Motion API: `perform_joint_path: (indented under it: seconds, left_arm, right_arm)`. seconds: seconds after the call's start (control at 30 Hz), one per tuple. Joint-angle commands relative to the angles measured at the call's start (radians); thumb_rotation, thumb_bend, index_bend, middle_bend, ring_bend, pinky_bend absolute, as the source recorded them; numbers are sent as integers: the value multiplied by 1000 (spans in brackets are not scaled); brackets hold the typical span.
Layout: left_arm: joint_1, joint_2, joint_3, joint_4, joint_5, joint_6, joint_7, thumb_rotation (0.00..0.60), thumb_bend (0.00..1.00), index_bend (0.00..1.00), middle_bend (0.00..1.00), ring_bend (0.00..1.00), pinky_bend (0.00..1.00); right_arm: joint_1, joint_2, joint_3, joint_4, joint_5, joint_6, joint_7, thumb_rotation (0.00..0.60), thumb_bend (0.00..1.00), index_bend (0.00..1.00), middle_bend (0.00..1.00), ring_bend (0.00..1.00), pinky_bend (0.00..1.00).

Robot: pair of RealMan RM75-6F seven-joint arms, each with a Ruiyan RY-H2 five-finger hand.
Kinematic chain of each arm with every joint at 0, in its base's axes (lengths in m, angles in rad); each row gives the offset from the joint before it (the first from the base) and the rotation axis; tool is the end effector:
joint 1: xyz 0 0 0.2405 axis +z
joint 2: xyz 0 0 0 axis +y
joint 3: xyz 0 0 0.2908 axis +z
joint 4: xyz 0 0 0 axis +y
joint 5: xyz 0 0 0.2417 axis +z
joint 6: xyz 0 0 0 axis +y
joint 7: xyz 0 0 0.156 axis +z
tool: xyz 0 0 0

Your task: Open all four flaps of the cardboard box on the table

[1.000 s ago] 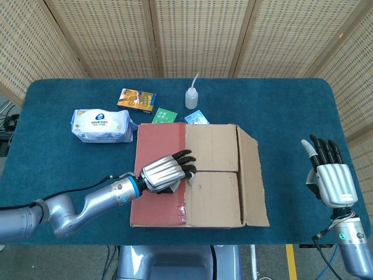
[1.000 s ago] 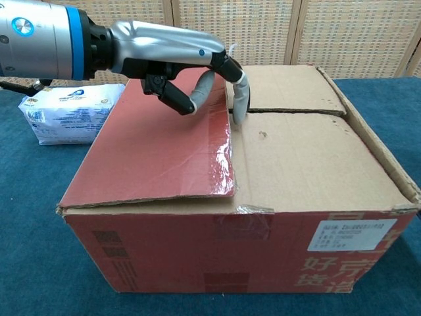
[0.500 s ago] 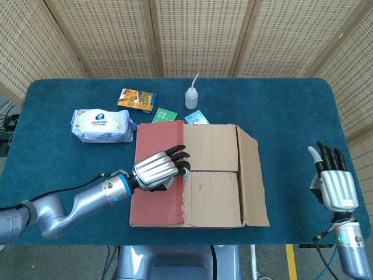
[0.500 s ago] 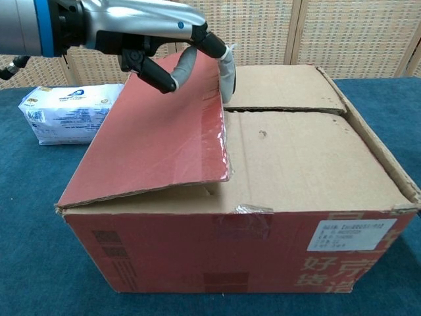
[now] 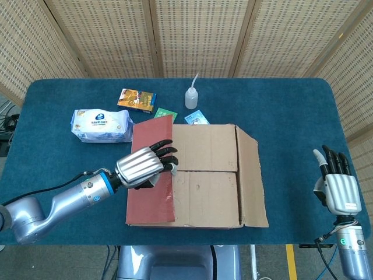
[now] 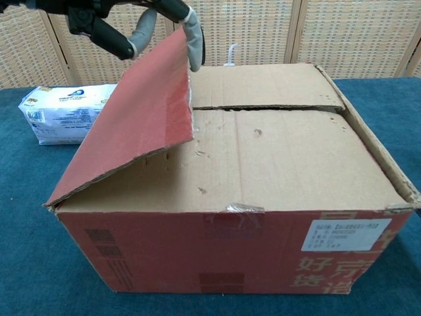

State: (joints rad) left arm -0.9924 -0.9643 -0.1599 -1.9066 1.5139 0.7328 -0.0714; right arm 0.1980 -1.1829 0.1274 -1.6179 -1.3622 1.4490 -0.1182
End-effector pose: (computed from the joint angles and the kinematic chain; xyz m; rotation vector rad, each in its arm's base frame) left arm -0.0481 0.3607 0.0804 -2.3926 -0.6455 -1.0498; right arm -0.3350 -0.2544 0.1353 1.3264 -0.8454 0.9192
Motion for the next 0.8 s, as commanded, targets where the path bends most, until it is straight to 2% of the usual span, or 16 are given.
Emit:
perform_joint_path:
  seconds: [0.03, 0.37, 0.53, 0.8]
  left_arm:
    - [14, 59, 4, -26, 17, 4, -31, 529, 1000, 395, 296, 128, 43]
    - [68, 209, 16, -73, 85, 60, -109, 530, 1000, 393, 303, 132, 43]
    - [128, 301, 34, -88, 148, 137, -174, 530, 1000, 393, 303, 132, 43]
    - [201, 383, 59, -77, 218, 226, -243, 529, 1000, 393, 303, 132, 43]
  right_arm:
    - [-1, 0, 1, 0, -1, -1, 0, 600, 956, 58, 0, 0, 0]
    - [-1, 5, 8, -8, 4, -12, 0, 600, 956, 55, 0, 0, 0]
    - [1, 6, 10, -12, 3, -21, -2, 600, 956, 54, 0, 0, 0]
    - [7, 11, 15, -20, 1, -34, -3, 600, 956, 54, 0, 0, 0]
